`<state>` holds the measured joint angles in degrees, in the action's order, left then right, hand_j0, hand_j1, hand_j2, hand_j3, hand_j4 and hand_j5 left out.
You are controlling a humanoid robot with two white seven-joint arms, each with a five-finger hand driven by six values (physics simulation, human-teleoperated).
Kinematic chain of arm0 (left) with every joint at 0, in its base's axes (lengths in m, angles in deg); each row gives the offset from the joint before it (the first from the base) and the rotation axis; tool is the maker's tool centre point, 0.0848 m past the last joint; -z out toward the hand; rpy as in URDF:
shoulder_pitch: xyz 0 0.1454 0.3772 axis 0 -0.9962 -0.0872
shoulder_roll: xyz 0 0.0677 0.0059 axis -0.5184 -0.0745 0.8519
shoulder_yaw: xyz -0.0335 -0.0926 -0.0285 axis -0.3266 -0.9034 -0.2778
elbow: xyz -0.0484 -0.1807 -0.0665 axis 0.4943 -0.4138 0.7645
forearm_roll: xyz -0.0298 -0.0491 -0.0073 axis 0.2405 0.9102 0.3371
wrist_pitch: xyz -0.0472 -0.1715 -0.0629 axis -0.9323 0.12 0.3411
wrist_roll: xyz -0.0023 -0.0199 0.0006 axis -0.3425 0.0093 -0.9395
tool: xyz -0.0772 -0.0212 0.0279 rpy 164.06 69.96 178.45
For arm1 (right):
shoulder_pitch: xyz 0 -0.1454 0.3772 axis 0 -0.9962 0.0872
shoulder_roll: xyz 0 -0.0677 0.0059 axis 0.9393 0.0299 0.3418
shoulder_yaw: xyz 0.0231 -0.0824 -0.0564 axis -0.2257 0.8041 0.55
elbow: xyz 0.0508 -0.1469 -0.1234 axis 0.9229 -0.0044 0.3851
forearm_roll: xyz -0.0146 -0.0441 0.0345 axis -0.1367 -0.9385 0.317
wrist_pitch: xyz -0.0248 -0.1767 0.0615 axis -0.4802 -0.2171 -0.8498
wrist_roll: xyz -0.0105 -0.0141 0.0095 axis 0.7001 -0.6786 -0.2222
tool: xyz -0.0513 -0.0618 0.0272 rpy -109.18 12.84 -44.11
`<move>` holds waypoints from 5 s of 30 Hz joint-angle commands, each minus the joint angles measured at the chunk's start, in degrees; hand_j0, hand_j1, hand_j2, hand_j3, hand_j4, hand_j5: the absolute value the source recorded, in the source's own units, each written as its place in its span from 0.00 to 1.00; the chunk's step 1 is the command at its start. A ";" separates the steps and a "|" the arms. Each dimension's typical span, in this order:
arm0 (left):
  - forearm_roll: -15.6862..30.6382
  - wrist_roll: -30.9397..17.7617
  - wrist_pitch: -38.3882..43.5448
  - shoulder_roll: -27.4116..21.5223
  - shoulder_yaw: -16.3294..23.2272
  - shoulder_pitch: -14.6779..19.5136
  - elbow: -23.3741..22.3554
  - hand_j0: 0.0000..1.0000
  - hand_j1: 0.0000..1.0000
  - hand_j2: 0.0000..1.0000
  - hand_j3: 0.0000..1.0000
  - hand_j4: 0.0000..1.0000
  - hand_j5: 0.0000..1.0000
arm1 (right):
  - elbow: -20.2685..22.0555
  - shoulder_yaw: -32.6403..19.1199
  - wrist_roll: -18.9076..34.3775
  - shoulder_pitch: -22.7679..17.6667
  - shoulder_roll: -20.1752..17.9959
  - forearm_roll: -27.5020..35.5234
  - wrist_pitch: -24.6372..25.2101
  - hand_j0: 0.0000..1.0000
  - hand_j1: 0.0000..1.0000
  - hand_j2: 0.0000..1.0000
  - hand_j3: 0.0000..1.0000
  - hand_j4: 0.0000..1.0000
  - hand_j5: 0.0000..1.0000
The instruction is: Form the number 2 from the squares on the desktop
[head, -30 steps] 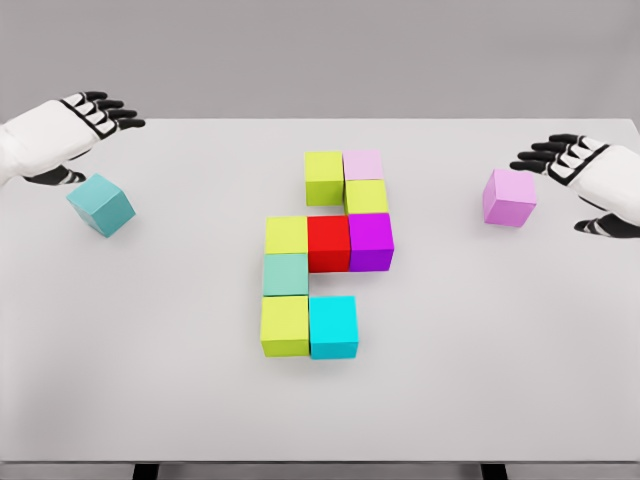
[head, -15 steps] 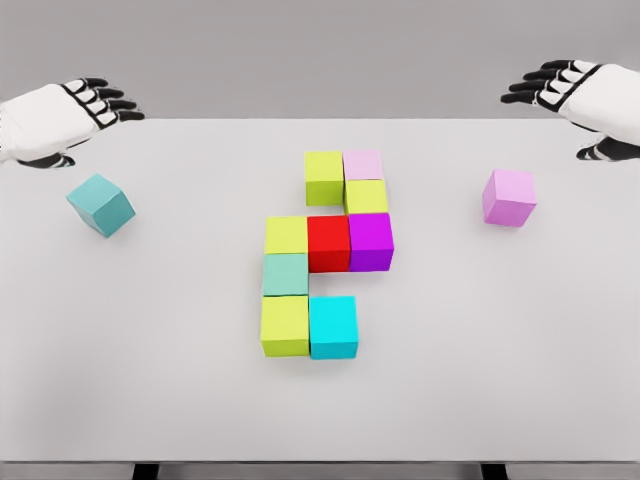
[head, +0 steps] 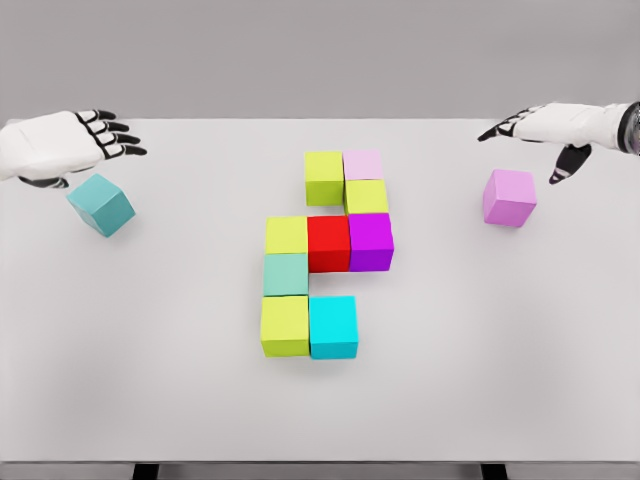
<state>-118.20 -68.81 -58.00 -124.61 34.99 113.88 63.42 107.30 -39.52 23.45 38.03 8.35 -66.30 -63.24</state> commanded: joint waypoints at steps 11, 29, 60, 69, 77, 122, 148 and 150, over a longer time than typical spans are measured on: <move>15.15 0.36 0.00 -0.42 5.37 1.58 -10.01 1.00 1.00 1.00 1.00 1.00 1.00 | -4.05 2.13 -0.05 -0.70 3.07 -3.80 0.16 1.00 1.00 1.00 1.00 1.00 1.00; 14.89 -2.63 0.00 4.59 8.71 1.93 -13.62 1.00 1.00 1.00 1.00 1.00 1.00 | -1.85 2.22 0.13 -2.37 3.24 -4.06 0.16 0.99 0.99 0.99 0.99 0.99 0.99; 7.42 -2.63 0.00 8.63 10.30 1.93 -16.60 0.65 0.65 0.65 0.65 0.65 0.65 | 4.04 1.34 1.38 -1.58 1.05 -4.06 0.16 0.69 0.69 0.69 0.69 0.69 0.69; 7.50 -2.63 0.00 8.63 9.95 2.46 -16.60 0.66 0.66 0.66 0.66 0.66 0.66 | 13.18 1.08 1.38 -2.72 -3.79 -3.89 0.16 0.69 0.69 0.69 0.69 0.69 0.69; 7.50 -2.63 0.00 8.63 9.86 3.78 -16.69 0.66 0.66 0.66 0.66 0.66 0.66 | 24.43 1.08 1.38 -6.15 -10.64 -0.99 0.16 0.69 0.69 0.69 0.69 0.69 0.69; 7.33 -2.71 0.00 29.38 9.59 12.13 -28.21 0.67 0.67 0.67 0.67 0.67 0.67 | 50.53 1.08 1.38 -19.34 -14.78 7.27 0.16 1.00 1.00 1.00 1.00 1.00 1.00; 7.42 -3.42 0.00 30.08 10.30 10.90 -23.37 0.93 0.93 0.93 0.93 0.93 0.93 | 47.46 -5.96 1.38 -20.48 -28.66 10.44 0.16 1.00 1.00 1.00 1.00 1.00 1.00; 7.24 -3.42 0.00 30.08 10.47 10.90 -23.55 1.00 1.00 1.00 1.00 1.00 1.00 | 47.55 -5.25 1.38 -20.57 -29.01 9.56 0.16 1.00 1.00 1.00 1.00 1.00 1.00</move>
<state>-111.15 -72.24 -58.03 -94.52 45.54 124.78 40.05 154.83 -45.01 24.84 17.46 -20.45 -56.32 -63.21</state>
